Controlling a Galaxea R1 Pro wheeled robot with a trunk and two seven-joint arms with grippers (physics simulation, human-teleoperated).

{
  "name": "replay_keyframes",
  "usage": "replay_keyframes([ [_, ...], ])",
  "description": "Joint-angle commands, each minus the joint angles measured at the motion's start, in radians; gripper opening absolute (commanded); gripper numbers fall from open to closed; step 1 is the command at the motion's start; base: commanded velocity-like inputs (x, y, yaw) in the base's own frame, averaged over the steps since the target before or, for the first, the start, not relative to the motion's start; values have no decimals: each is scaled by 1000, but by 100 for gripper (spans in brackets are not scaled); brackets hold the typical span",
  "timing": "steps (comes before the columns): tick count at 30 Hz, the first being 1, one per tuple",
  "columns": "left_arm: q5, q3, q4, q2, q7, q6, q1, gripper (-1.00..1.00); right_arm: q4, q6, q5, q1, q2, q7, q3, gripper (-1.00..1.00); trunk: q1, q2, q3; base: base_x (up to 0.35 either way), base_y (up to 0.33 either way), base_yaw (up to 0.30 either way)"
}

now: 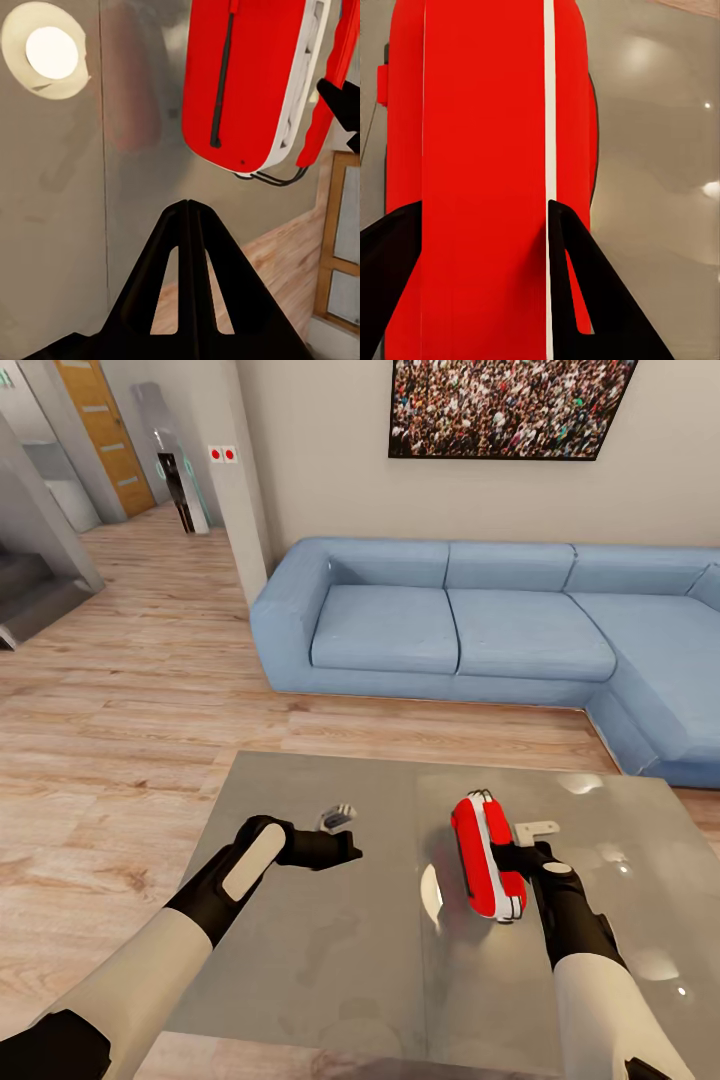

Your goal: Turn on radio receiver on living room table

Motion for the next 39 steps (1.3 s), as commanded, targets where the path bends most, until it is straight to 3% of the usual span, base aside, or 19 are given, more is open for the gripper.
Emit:
replay_keyframes([
  [1,0,0,0,0,-1,0,0,-100,0,0,-2,0,0,-1,0,-100,0,0,0,0,0,0],
  [10,1,-1,0,0,-3,-1,0,-100,0,1,-1,0,1,-3,1,-100,0,0,0,0,0,0],
  [13,-4,-7,14,-2,-6,-18,0,-100,-14,20,20,18,4,14,-10,-100,0,0,0,0,0,0],
  [18,-4,-7,15,-2,-5,-44,0,-100,4,15,15,48,0,5,-7,-100,0,0,0,0,0,0],
  [30,0,-8,17,-1,-5,-101,0,-100,-34,-18,-83,103,-10,-3,-6,-100,0,0,0,0,0,0],
  [39,0,-8,17,-2,-5,-102,0,-100,-32,-21,-90,104,-9,-5,-7,-100,0,0,0,0,0,0],
])
